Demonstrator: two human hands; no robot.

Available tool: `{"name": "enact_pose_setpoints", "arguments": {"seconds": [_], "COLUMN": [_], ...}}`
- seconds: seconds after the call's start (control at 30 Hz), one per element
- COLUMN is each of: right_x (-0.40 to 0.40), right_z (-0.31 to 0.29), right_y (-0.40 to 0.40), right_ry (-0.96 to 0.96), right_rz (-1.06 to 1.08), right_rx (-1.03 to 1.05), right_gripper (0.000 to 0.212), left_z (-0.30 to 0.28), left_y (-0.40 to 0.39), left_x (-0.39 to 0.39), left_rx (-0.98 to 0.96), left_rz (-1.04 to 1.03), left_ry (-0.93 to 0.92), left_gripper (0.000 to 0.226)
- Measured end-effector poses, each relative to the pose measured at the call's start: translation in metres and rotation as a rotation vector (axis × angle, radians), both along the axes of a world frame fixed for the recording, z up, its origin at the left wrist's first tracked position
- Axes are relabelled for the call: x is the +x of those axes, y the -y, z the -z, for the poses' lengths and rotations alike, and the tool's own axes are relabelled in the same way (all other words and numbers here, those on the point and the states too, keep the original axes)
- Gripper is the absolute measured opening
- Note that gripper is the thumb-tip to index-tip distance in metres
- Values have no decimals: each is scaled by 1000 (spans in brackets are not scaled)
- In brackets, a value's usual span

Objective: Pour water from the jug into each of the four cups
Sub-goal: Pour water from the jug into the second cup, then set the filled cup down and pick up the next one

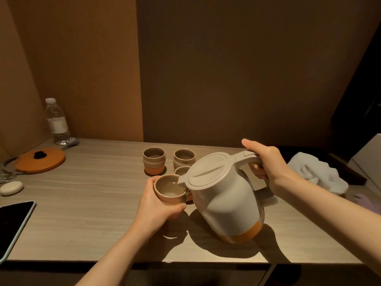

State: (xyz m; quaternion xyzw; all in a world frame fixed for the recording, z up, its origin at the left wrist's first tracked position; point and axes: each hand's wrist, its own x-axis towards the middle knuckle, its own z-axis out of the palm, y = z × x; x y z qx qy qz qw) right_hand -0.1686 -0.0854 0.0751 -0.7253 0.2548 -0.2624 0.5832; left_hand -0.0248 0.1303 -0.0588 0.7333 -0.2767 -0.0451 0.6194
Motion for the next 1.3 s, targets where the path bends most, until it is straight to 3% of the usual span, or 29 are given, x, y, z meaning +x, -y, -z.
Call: {"name": "enact_pose_setpoints", "arguments": {"seconds": [0.37,0.63,0.8,1.3], "right_x": [-6,-9,-9,-4], "right_z": [7,4,4,16], "right_y": [0,4,9,28], "right_ry": [111,165,157,158], "right_rz": [92,154,175,192], "right_rx": [107,224,241,243], "right_gripper": [60,57,55,54], "left_z": [-18,-20,-18,18], "left_y": [4,7,6,8], "left_x": [8,26,46,92], "left_rx": [-69,-52,-15,69], "left_rz": [-24,-51,-74,-207], "left_ry": [21,-9,-5,-79], "left_gripper": [83,95,90,93]}}
